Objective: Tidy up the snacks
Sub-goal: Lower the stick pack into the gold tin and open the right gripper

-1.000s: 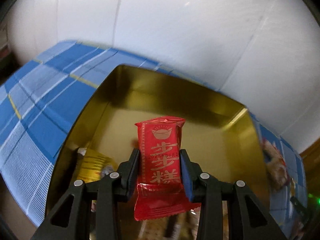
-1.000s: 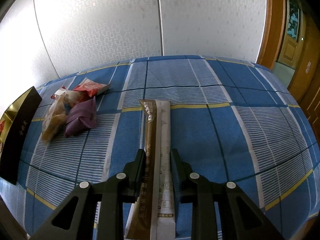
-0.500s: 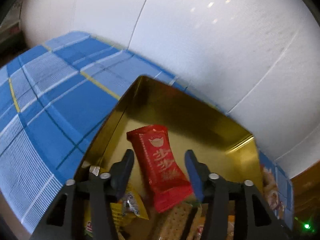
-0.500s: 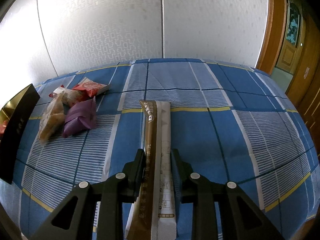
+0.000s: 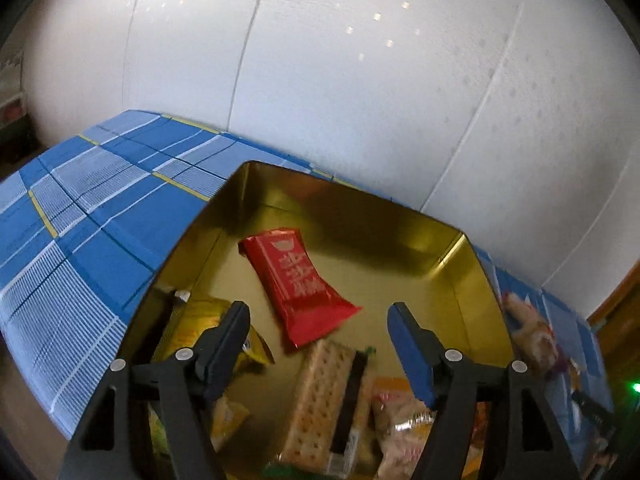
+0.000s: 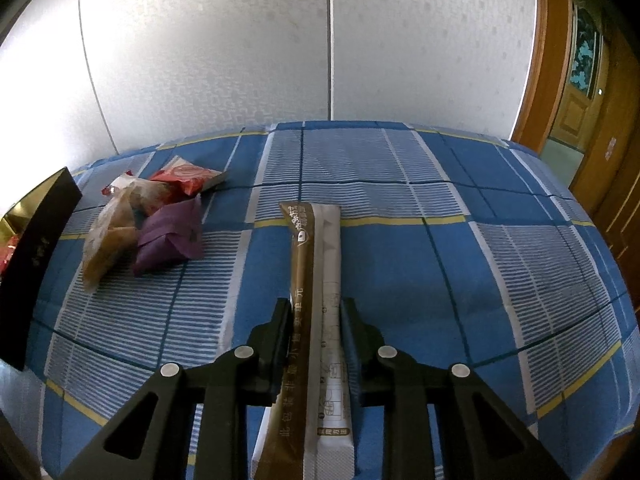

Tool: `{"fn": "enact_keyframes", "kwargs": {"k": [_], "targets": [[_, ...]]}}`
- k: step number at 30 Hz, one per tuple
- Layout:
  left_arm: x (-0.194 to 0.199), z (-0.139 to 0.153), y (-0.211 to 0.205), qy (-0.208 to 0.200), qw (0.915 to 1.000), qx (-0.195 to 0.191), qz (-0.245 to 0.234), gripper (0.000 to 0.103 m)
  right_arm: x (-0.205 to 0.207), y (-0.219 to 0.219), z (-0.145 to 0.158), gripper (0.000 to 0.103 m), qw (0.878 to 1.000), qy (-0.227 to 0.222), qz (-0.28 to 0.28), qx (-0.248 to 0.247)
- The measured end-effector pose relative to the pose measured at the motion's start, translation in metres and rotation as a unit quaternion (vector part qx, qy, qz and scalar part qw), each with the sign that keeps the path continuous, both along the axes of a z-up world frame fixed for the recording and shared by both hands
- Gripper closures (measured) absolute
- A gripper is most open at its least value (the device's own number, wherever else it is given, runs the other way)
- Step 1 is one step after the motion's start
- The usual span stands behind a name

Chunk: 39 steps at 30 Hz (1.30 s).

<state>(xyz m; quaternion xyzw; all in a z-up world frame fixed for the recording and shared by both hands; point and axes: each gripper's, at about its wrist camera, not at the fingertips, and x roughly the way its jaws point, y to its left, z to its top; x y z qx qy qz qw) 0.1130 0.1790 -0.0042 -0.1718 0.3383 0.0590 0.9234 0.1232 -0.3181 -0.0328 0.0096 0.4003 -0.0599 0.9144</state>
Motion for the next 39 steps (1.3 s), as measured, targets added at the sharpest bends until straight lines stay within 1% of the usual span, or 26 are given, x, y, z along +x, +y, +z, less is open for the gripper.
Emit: {"fn": "enact_keyframes", "kwargs": {"k": [3, 6, 10, 14, 17, 20, 26, 31, 33, 39], "targets": [[-0.006, 0.001, -0.009, 0.001, 0.9997, 0.023, -0.005, 0.027, -0.006, 0.007, 0.001, 0.080, 1.000, -0.005, 0.013, 0.009], [-0.011, -0.001, -0.018, 0.003, 0.9994, 0.031, -0.016, 0.026, -0.012, 0.016, 0.001, 0.081, 0.999, -0.012, 0.024, 0.020], [-0.015, -0.006, -0.029, 0.008, 0.9986, 0.040, -0.034, 0.026, -0.021, 0.025, 0.000, 0.081, 0.997, -0.022, 0.042, 0.054], [-0.020, -0.006, -0.046, 0.010, 0.9962, 0.068, -0.054, 0.026, -0.032, 0.038, 0.001, 0.081, 0.995, -0.033, 0.061, 0.068], [-0.022, -0.006, -0.059, 0.008, 0.9927, 0.100, -0.067, 0.026, -0.040, 0.050, 0.002, 0.081, 0.993, -0.036, 0.077, 0.082], [-0.024, -0.006, -0.065, 0.005, 0.9909, 0.112, -0.075, 0.025, -0.047, 0.071, 0.007, 0.081, 0.990, -0.039, 0.104, 0.089], [-0.024, -0.006, -0.060, 0.010, 0.9907, 0.115, -0.072, 0.024, -0.046, 0.123, 0.020, 0.081, 0.980, -0.036, 0.163, 0.113], [-0.026, -0.007, -0.045, 0.020, 0.9929, 0.105, -0.053, 0.024, -0.035, 0.174, 0.037, 0.081, 0.969, -0.039, 0.217, 0.109], [-0.026, -0.008, -0.039, 0.022, 0.9939, 0.099, -0.045, 0.024, -0.029, 0.192, 0.042, 0.081, 0.967, -0.039, 0.230, 0.105], [-0.027, -0.009, -0.025, 0.026, 0.9960, 0.079, -0.031, 0.024, -0.003, 0.249, 0.048, 0.081, 0.962, -0.014, 0.252, 0.100]]}}
